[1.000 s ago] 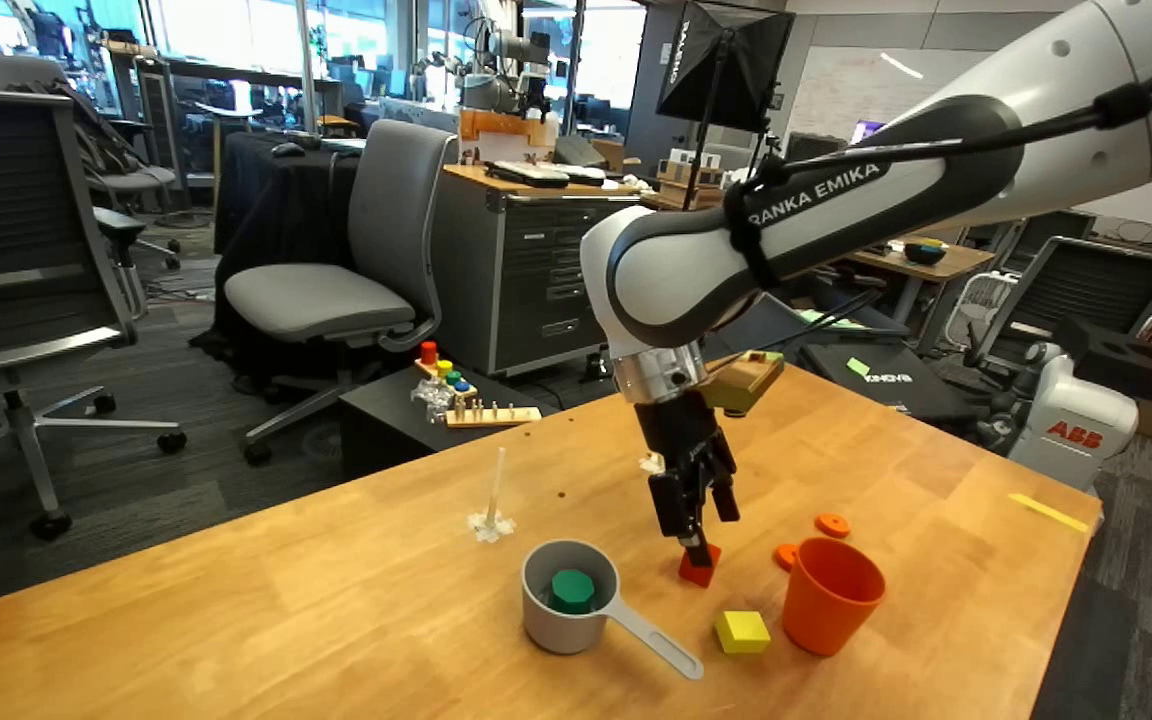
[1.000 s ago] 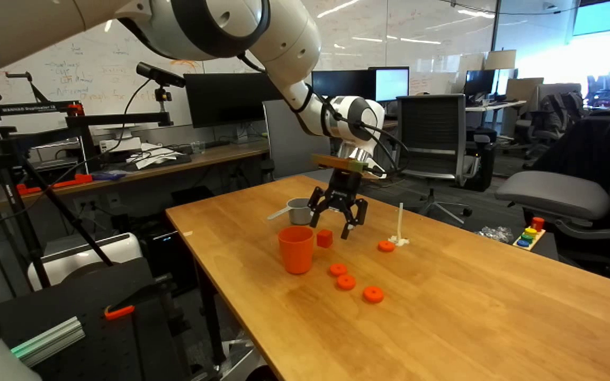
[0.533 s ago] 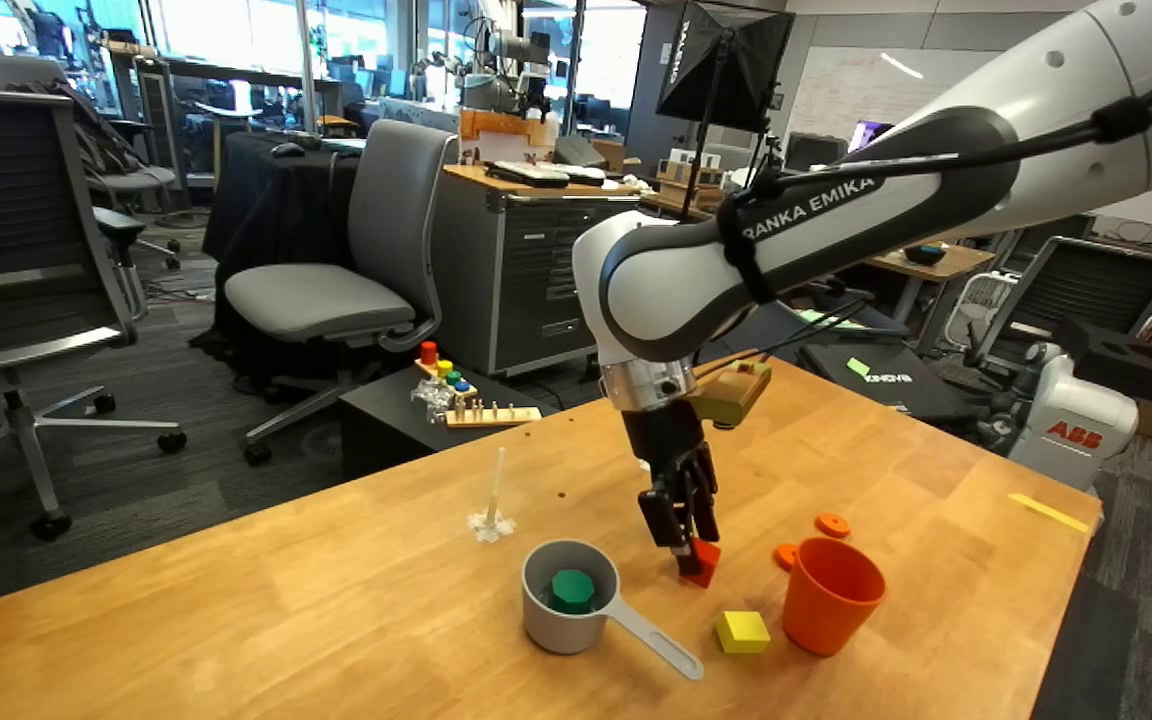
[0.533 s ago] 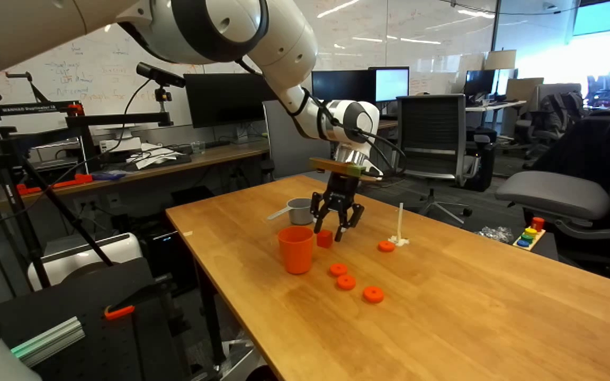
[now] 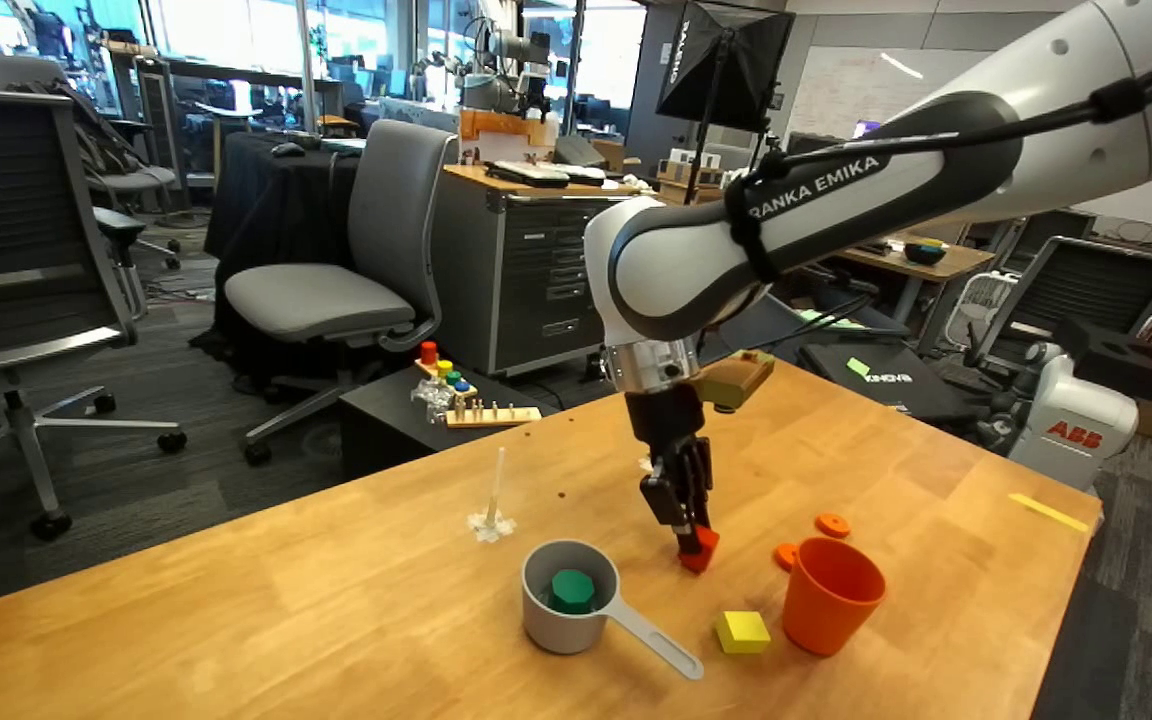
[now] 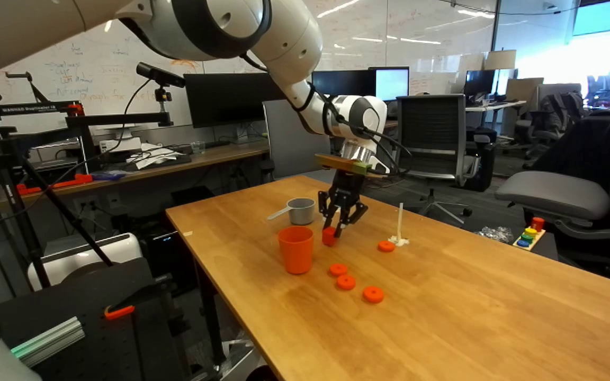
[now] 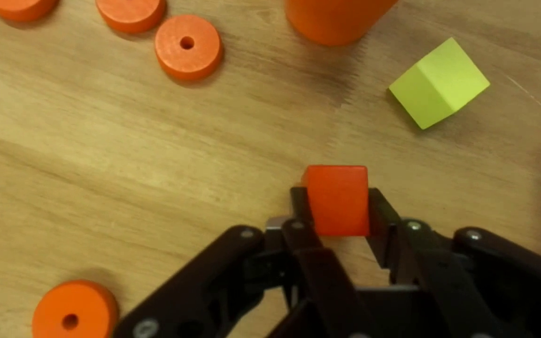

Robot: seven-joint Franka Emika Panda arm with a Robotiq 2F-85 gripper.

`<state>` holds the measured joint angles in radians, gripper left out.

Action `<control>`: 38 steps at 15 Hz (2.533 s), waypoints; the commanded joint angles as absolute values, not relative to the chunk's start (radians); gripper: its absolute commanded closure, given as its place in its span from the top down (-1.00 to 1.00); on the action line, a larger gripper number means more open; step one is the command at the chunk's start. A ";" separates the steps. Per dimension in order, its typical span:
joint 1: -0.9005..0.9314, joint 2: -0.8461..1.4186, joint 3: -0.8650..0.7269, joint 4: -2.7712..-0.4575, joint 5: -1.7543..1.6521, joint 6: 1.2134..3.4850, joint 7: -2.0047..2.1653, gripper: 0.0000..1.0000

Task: Put the three blocks in the gray cup then put the orange disks in the orange cup

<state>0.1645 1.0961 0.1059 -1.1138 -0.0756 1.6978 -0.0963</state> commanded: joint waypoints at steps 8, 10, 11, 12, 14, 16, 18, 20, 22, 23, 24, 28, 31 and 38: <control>0.183 1.008 0.203 -1.025 0.022 1.684 -0.204 -0.83; 0.191 1.031 0.223 -0.990 0.041 1.676 -0.237 -0.83; 0.196 1.043 0.229 -0.976 0.049 1.672 -0.248 -0.83; 0.200 1.056 0.236 -0.963 0.057 1.667 -0.258 -0.83; 0.208 1.081 0.243 -0.939 0.067 1.660 -0.275 -0.83; 0.212 1.109 0.250 -0.912 0.079 1.641 -0.285 0.15; 0.216 1.129 0.250 -0.894 0.083 1.624 -0.291 0.28; 0.215 1.138 0.247 -0.886 0.087 1.602 -0.289 0.61; 0.208 1.127 0.247 -0.904 0.069 1.574 -0.274 0.94; 0.210 1.117 0.235 -0.913 0.056 1.539 -0.261 0.99; 0.212 1.107 0.224 -0.920 0.046 1.514 -0.252 1.00; 0.224 1.070 0.178 -0.950 -0.012 1.405 -0.216 1.00; 0.239 1.065 0.142 -0.969 -0.082 1.331 -0.184 1.00; 0.288 1.081 0.101 -1.062 -0.248 1.332 -0.190 1.00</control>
